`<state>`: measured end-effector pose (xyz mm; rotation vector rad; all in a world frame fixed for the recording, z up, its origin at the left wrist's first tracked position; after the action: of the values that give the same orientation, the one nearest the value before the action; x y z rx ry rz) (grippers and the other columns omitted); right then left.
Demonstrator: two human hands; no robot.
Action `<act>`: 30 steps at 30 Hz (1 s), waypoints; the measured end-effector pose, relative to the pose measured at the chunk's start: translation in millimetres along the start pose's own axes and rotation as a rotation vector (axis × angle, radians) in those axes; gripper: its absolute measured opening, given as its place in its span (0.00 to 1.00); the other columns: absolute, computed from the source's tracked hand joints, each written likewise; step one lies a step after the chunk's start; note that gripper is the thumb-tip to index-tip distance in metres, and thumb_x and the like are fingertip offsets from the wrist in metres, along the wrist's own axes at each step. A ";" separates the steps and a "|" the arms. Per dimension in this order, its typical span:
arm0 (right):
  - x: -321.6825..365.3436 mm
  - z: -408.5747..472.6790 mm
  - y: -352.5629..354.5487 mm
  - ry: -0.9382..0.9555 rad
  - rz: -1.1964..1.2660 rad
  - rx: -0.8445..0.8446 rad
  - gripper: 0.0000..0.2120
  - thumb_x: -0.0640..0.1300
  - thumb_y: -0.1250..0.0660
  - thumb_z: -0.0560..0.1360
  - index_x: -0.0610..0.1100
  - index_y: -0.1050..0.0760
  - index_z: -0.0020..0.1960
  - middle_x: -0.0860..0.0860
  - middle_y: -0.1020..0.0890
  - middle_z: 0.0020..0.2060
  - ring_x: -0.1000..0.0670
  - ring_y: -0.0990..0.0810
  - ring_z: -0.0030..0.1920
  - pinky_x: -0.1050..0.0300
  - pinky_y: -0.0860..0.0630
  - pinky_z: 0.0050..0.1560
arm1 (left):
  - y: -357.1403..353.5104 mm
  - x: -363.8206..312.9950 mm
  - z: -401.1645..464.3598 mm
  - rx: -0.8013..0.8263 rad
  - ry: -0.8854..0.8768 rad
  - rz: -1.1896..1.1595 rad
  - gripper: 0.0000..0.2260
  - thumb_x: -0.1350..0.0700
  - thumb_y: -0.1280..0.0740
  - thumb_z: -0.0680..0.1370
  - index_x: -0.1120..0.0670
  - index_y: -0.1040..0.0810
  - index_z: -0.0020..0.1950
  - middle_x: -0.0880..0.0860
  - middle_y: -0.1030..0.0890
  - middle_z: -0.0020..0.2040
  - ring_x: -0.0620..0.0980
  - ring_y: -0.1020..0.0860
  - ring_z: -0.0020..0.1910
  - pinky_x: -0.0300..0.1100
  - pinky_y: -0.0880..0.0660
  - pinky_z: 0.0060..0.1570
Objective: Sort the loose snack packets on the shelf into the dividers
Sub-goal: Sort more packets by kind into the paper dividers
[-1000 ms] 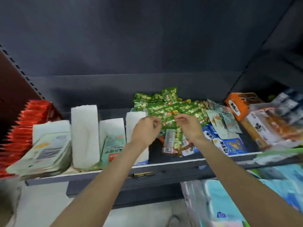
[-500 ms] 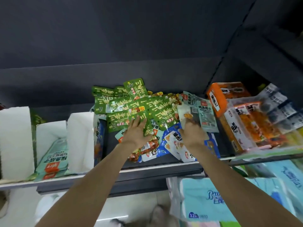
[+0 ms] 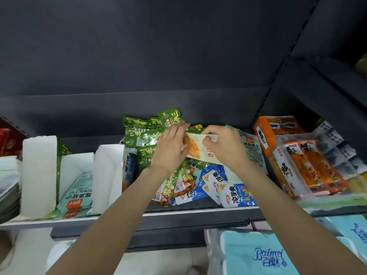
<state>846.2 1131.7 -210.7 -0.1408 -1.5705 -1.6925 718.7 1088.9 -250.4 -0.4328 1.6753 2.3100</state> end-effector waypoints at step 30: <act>427.1 -93.8 -262.5 0.382 -0.262 0.088 0.09 0.47 0.37 0.78 0.50 0.19 0.54 0.49 0.16 0.46 0.47 0.19 0.45 0.58 0.25 0.43 | 309.6 331.1 -280.5 -0.210 0.310 -0.164 0.12 0.58 0.32 0.75 0.51 0.23 0.58 0.48 0.18 0.51 0.45 0.21 0.51 0.37 0.27 0.54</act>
<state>440.3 823.4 -192.7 0.4271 -1.4115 -1.7184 322.4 737.7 -188.0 -0.9787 1.4565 2.3978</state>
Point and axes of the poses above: each hand's wrist, its own z-axis towards the middle knuckle, its own y-axis out of the back of the hand, x = y × z, the point moved 9 cm from there along z, towards the middle knuckle
